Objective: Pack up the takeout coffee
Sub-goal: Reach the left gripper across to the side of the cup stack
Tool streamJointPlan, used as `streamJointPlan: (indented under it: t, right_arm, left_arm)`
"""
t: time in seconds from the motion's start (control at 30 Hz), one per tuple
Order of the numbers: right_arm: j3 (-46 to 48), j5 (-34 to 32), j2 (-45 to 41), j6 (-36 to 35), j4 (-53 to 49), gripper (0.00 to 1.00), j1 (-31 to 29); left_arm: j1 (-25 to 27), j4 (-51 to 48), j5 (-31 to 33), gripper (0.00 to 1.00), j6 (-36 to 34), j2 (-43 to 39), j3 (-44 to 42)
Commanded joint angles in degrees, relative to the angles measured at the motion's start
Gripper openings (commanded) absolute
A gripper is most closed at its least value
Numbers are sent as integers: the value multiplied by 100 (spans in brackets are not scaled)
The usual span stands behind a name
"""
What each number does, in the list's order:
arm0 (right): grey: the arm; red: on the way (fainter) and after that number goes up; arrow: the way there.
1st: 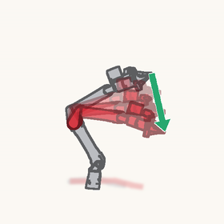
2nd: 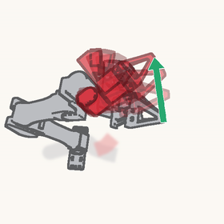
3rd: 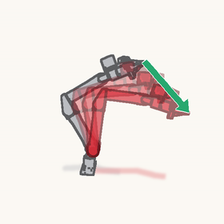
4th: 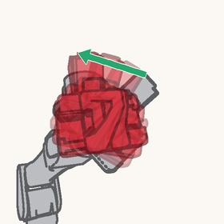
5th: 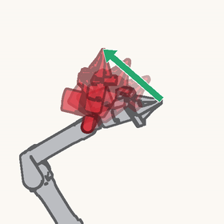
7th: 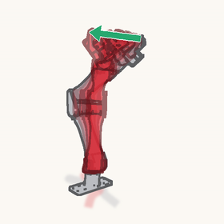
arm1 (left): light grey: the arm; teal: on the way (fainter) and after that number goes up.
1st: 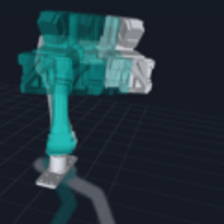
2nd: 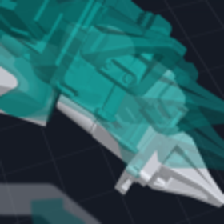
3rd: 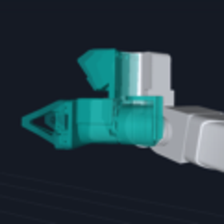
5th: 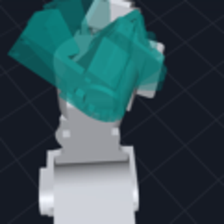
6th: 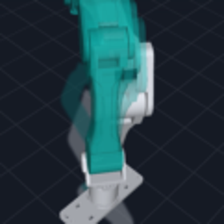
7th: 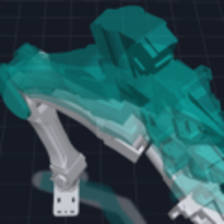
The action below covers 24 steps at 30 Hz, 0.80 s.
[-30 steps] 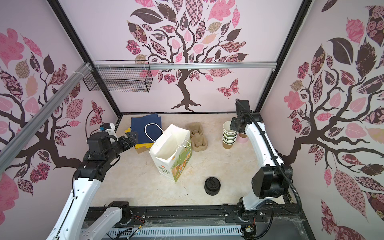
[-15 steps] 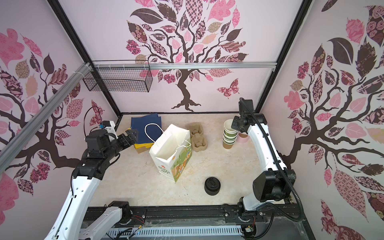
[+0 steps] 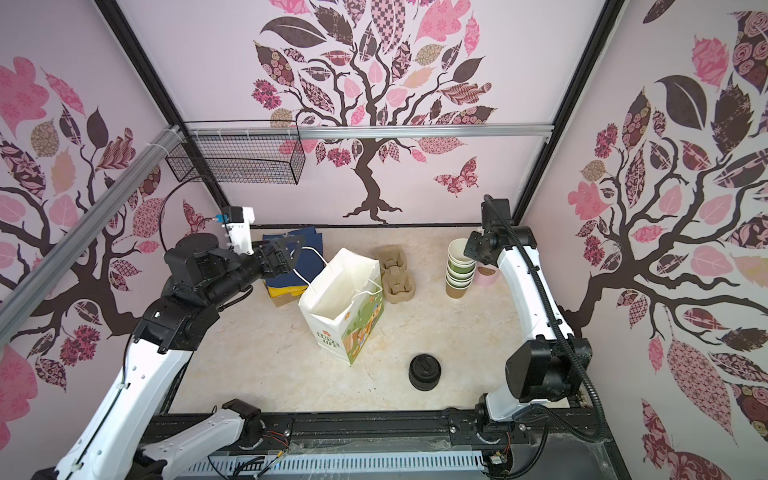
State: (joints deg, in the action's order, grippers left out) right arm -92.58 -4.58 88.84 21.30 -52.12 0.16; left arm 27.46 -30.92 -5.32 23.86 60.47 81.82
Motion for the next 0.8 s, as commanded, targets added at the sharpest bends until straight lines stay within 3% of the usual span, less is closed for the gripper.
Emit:
streamJointPlan:
  t: [0.0, 0.17, 0.27, 0.53, 0.77]
  right_arm:
    - [-215, 177, 125, 129, -154, 0, 127]
    - [-243, 230, 202, 106, -218, 0, 154]
    - [-226, 308, 228, 63, -220, 0, 155]
    - [-191, 388, 248, -37, -194, 0, 153]
    - [-221, 378, 283, 146, -80, 0, 151]
  left_arm:
    - [816, 340, 519, 88, -223, 518, 549]
    - [1956, 835, 807, 83, 78, 1593, 1162]
    - [2328, 965, 841, 77, 419, 2292, 1647]
    - [2492, 1097, 558, 68, 1310, 3825, 2696]
    - [2467, 448, 875, 55, 2198, 5012, 3749]
